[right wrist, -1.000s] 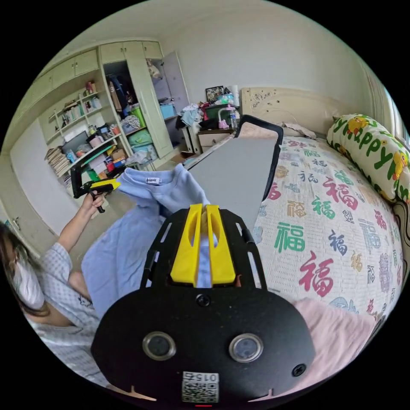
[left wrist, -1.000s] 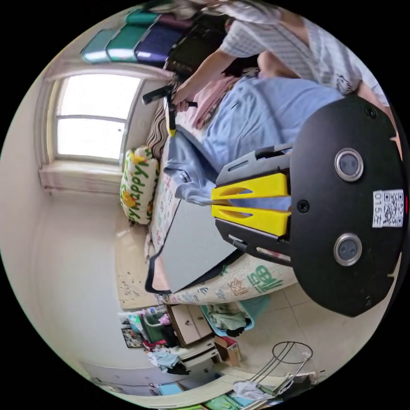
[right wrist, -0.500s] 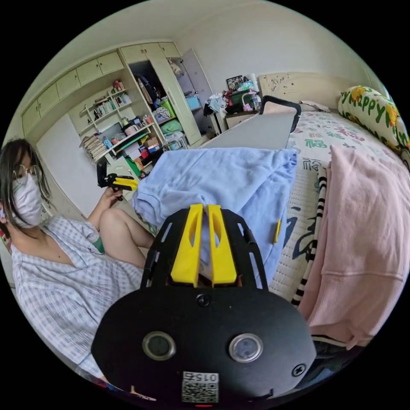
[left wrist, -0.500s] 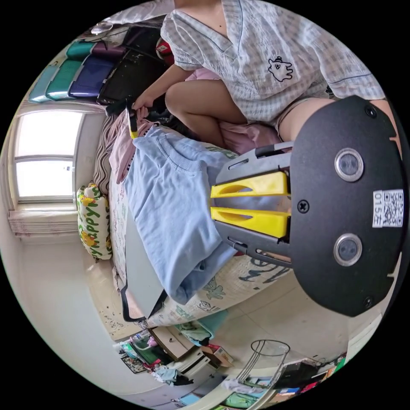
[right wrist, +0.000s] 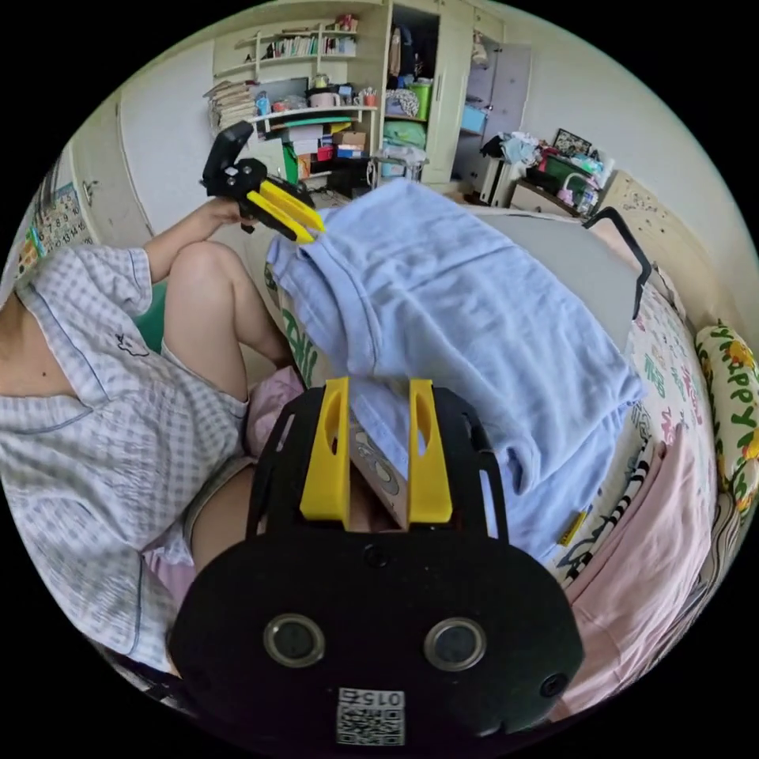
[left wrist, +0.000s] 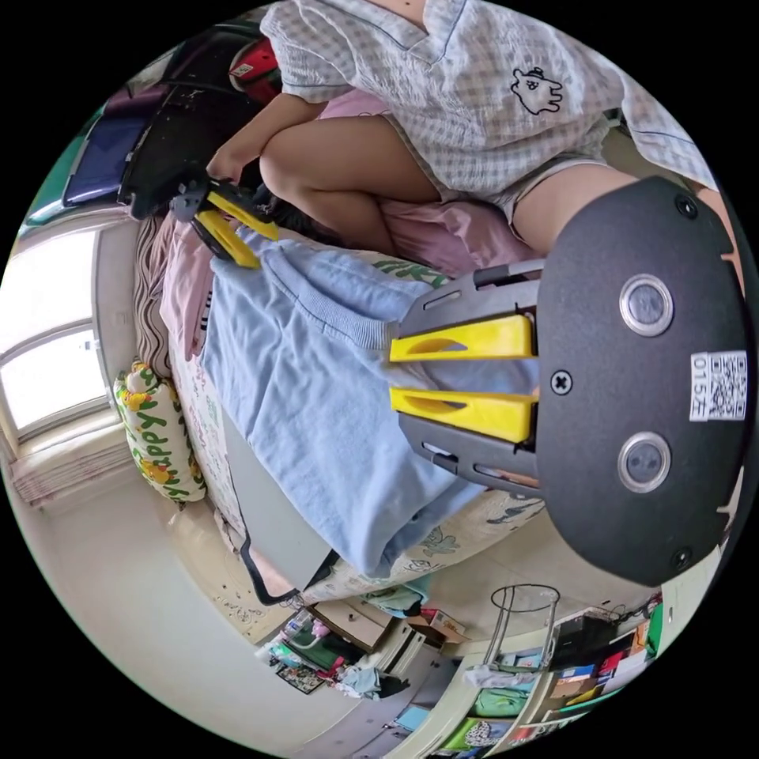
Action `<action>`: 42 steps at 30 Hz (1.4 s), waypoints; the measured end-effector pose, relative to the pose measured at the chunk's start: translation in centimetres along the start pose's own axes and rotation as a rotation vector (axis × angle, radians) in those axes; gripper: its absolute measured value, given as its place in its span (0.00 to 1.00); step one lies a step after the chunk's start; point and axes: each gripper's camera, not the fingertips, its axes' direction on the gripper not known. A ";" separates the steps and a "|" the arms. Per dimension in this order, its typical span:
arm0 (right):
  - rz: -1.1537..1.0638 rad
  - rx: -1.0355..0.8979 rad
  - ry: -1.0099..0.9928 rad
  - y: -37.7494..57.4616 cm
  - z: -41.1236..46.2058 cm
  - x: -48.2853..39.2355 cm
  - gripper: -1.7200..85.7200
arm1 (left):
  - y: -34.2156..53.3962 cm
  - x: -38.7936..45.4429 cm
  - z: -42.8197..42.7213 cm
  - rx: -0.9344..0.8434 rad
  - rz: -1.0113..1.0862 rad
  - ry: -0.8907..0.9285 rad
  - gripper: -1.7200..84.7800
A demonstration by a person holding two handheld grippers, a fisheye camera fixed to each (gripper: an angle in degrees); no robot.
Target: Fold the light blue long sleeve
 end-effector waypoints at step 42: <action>0.537 0.492 0.113 15.3 -14.8 5.0 0.12 | -34.7 -12.3 1.3 0.300 0.066 0.077 0.11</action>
